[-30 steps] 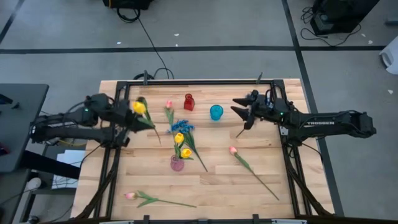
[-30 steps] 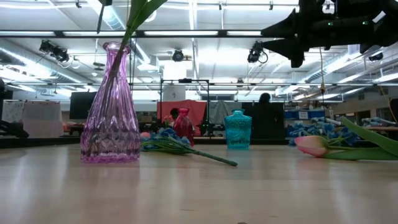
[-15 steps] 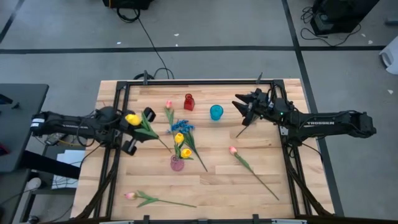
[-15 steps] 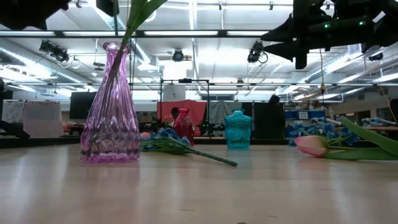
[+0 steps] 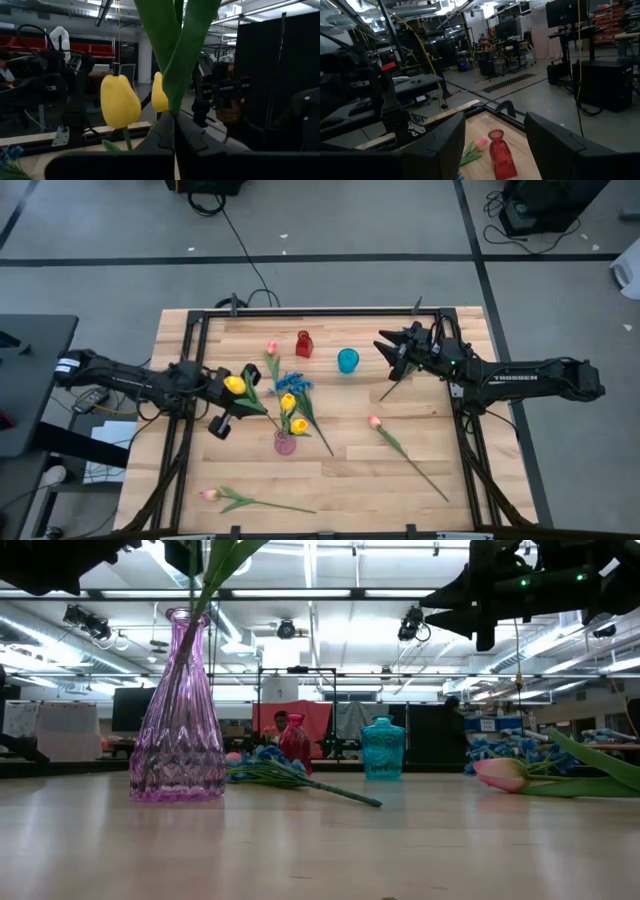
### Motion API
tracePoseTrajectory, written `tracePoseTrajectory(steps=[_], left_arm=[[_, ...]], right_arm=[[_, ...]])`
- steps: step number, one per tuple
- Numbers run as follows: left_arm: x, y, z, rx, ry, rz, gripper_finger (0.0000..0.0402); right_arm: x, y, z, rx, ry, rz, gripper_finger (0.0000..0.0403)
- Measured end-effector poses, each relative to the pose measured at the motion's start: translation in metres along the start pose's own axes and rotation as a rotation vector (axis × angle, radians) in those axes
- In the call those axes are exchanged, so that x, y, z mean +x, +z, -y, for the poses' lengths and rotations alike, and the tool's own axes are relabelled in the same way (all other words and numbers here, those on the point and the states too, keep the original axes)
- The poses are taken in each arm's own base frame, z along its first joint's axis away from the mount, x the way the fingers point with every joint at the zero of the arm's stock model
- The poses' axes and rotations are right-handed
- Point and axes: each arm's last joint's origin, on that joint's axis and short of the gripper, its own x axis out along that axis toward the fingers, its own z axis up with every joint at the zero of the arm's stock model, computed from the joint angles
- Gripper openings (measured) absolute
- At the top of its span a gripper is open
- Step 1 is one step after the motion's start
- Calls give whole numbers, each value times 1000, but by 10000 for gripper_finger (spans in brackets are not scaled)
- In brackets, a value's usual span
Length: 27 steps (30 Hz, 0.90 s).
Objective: Sort flowers into vase by color
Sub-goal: Put the yellow tulip into the purple vase
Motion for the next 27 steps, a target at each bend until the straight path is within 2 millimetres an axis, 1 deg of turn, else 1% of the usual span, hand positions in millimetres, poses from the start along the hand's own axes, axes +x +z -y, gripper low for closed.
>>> tracePoseTrajectory(steps=[3,9,16,27], left_arm=[[3,-2,-1,2,-2,6,1],[5,-12,-3,-6,6,-72,1],[12,-33,-7,-27,21,-194,1],[19,-64,-14,16,68,-352,0]], right_arm=[[0,0,0,0,0,0,217],[0,0,0,-11,0,0,217],[0,0,0,-11,1,0,217],[0,0,0,-11,9,-2,217]])
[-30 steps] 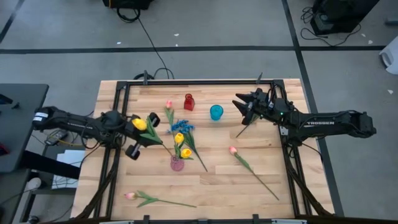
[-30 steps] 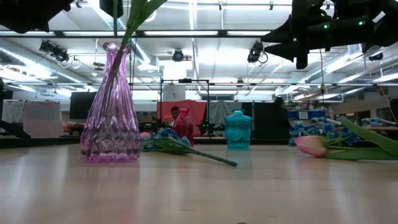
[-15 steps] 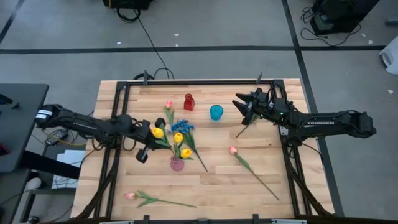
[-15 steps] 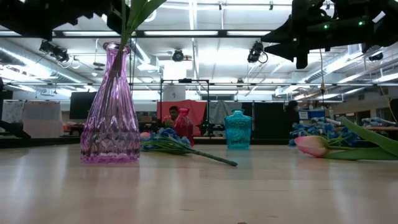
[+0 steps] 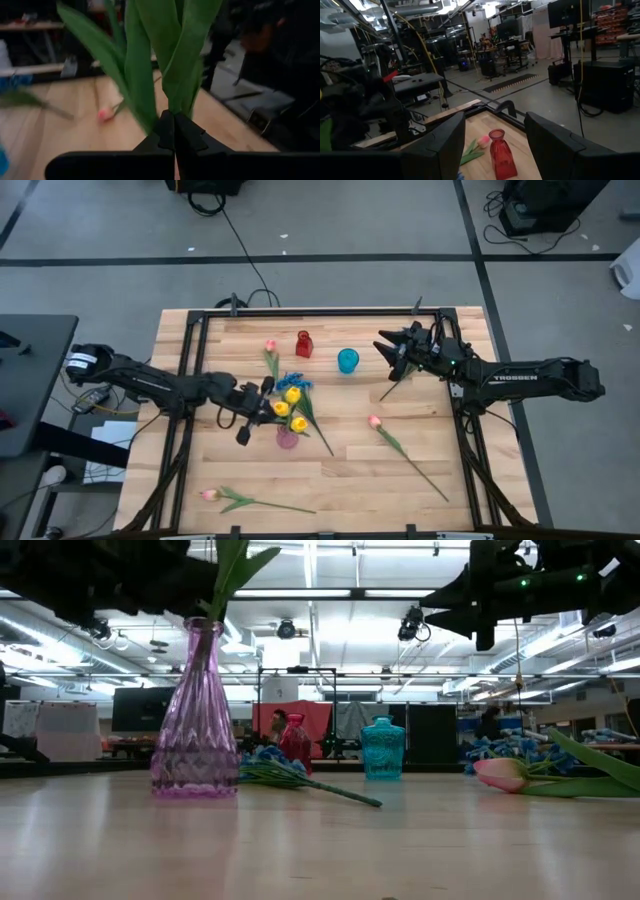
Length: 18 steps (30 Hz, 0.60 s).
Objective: Sort flowers into vase by color
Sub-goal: Put the yellow tulip into the purple vase
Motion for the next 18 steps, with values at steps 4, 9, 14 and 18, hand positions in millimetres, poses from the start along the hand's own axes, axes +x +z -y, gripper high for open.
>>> tracePoseTrajectory(steps=[4,9,14,18], left_arm=[[0,-9,-2,-19,55,-87,0],[-1,-11,-3,-30,100,-118,0],[-1,-13,-3,-21,126,-143,2],[-2,-14,-3,-23,127,-154,34]], right_arm=[[0,0,0,0,1,-1,217],[0,0,0,0,2,0,217],[0,0,0,0,2,0,217],[0,0,0,0,2,0,217]])
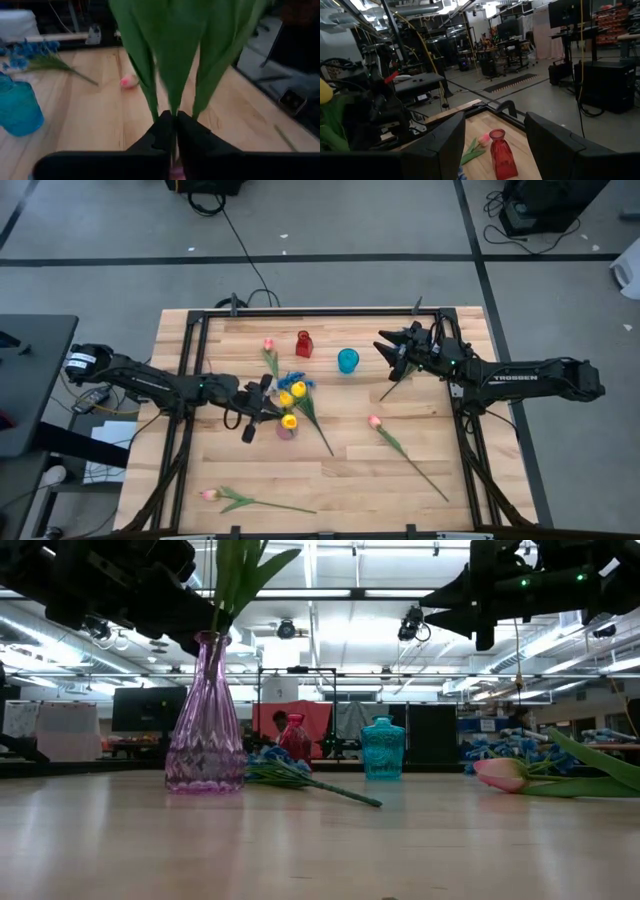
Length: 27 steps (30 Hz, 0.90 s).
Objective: Sort flowers into vase by color
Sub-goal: Put the yellow tulip into the purple vase, then put the bottom left pink flower into the red vase
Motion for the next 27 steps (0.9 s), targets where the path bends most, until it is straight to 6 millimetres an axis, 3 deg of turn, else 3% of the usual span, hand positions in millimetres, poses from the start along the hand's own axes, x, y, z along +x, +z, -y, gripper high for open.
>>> tracePoseTrajectory(steps=[8,13,27], left_arm=[[-10,2,-3,-1,19,-18,120],[-26,7,-3,14,32,-14,126],[-39,11,0,24,5,-11,127]], right_arm=[[0,0,0,0,1,-1,216],[0,0,-1,1,16,-2,216],[0,1,-1,2,16,4,216]])
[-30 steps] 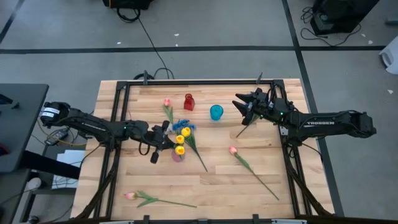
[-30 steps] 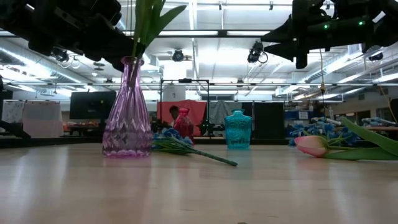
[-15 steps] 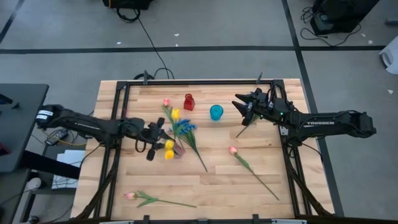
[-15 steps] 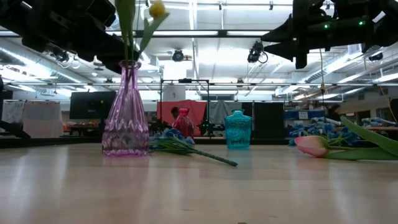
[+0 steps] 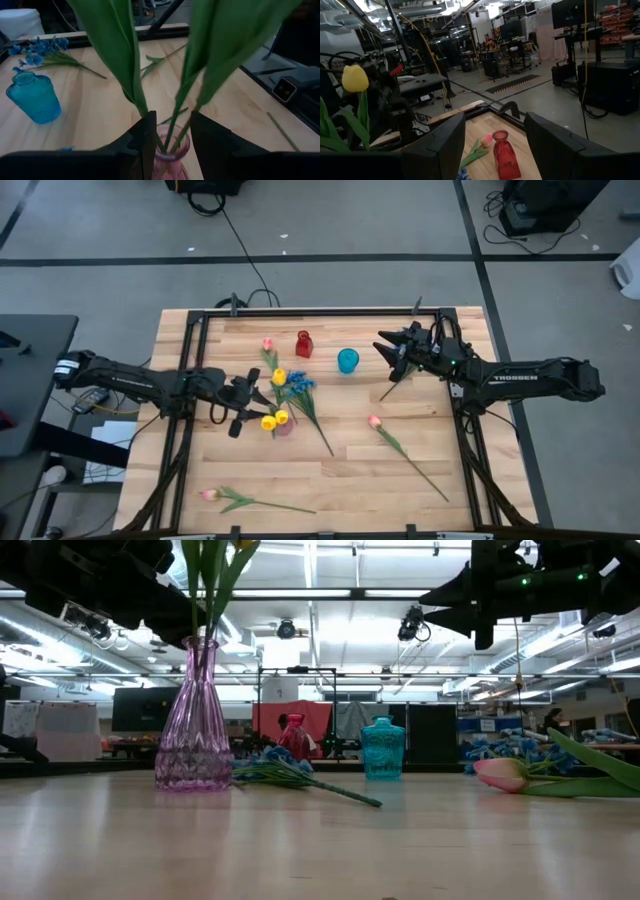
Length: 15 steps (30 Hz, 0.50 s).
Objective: Sort flowers into vase by color
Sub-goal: Put the bottom left pink flower into the red vase
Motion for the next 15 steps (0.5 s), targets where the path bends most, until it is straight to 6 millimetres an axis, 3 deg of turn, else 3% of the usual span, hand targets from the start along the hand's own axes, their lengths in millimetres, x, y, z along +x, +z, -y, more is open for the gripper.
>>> tracePoseTrajectory(steps=[4,8,15], left_arm=[[-6,-1,1,14,-3,-50,127],[-15,11,1,33,34,-90,127],[-26,23,2,-82,11,-184,127]], right_arm=[[0,0,0,0,0,1,216],[0,0,0,0,0,1,216],[0,-4,1,28,-8,-42,216]])
